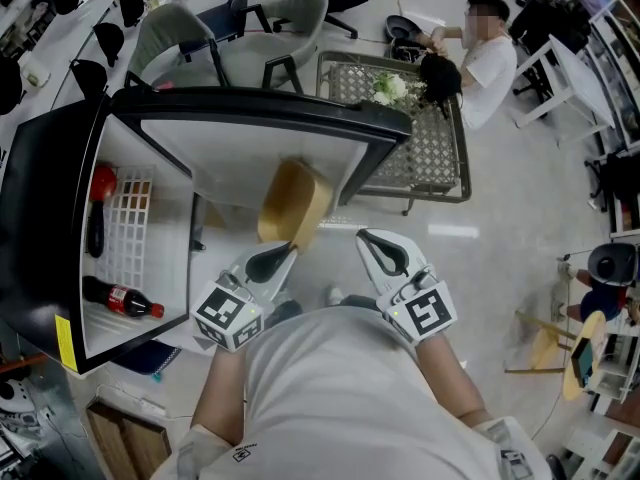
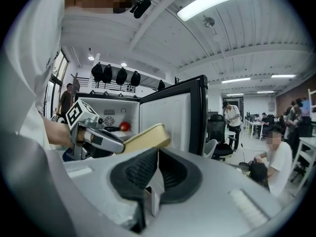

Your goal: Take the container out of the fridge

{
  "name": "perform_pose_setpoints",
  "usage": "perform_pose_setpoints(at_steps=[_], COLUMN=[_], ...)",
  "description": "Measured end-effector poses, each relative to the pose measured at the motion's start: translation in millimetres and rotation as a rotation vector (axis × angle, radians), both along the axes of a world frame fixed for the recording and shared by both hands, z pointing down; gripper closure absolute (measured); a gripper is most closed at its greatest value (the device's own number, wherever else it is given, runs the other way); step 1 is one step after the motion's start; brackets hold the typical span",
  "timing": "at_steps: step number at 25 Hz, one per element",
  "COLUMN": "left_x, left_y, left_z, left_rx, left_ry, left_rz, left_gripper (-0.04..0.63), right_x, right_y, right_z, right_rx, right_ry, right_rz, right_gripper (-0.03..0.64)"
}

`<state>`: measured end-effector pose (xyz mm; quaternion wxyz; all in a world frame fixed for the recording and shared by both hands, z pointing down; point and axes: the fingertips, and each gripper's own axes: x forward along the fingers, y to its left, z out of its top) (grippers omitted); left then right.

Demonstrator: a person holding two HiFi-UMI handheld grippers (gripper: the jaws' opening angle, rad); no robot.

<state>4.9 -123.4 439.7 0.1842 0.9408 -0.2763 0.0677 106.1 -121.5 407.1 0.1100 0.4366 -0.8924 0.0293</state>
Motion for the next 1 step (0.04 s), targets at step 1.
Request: perform_pose_setpoints(at_steps=[1], left_x=[0.3], left_y=[0.0], left_z=[-0.2], left_rx=[0.0], left_ry=[-0.001], left_rz=[0.001], left_gripper=[0.574], right_x=[0.5], right_y=[0.0], right_z=[0.4], right_rx=[-0.001], right_ry=[0.003], right_rz=[0.0], right_gripper=[0.606])
